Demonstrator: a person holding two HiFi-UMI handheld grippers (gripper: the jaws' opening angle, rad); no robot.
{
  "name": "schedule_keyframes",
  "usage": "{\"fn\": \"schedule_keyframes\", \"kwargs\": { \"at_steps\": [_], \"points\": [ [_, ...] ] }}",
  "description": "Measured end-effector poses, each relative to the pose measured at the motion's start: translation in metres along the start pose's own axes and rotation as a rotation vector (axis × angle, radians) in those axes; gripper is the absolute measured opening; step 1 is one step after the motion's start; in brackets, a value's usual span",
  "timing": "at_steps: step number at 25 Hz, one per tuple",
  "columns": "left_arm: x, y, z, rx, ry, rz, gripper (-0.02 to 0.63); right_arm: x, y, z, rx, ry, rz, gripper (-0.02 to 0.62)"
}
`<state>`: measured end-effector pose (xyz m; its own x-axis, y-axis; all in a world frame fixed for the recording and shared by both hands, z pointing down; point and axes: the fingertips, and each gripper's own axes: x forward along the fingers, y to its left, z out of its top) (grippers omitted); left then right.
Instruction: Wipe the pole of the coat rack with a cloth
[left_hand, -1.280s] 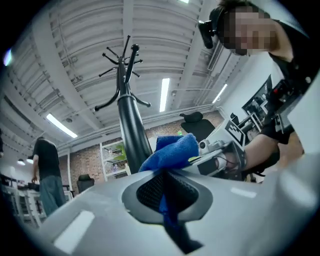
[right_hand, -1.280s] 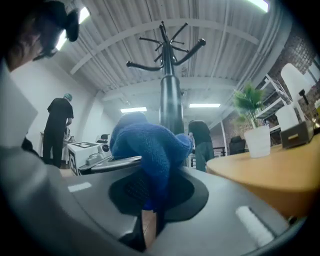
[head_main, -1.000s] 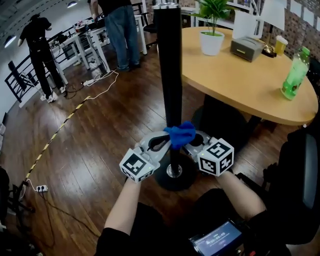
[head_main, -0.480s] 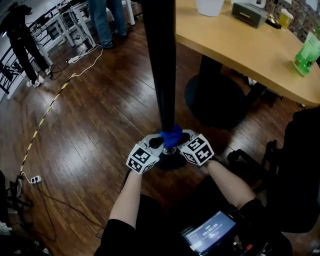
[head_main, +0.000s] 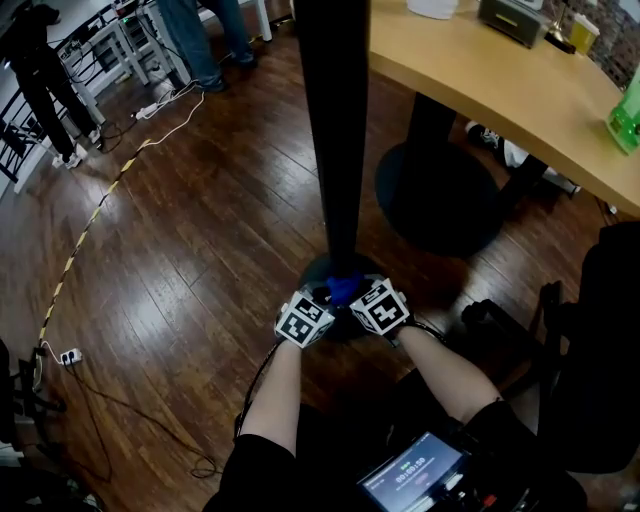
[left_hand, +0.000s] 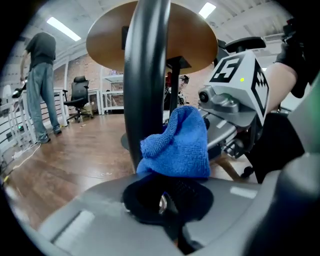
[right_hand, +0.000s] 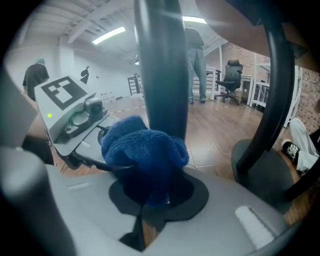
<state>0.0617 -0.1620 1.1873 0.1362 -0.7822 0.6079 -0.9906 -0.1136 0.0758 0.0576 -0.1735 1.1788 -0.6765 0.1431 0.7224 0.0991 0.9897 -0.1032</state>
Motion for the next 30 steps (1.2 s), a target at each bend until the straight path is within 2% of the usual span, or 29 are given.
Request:
{"fn": "schedule_keyframes", "kwargs": {
  "at_steps": [3,9,19,26,30],
  "points": [
    [-0.013,-0.006,0.021,-0.011,-0.066,-0.026,0.005,-0.013,-0.001,0.015,0.036,-0.035,-0.003,0.054],
    [-0.064,-0.012,0.090,0.102,-0.155,-0.066,0.005,-0.074,0.006,0.076,-0.015,-0.105,0.001,0.054],
    [-0.208,-0.028,0.279,0.342,-0.328,-0.035,0.005,-0.246,0.033,0.241,-0.134,-0.401,0.044,0.054],
    [-0.318,-0.034,0.413,0.384,-0.639,0.029,0.005,-0.371,0.053,0.362,-0.187,-0.714,0.052,0.054],
    [-0.368,-0.039,0.474,0.431,-0.786,0.133,0.005,-0.428,0.062,0.412,-0.189,-0.914,0.026,0.054]
  ]
}}
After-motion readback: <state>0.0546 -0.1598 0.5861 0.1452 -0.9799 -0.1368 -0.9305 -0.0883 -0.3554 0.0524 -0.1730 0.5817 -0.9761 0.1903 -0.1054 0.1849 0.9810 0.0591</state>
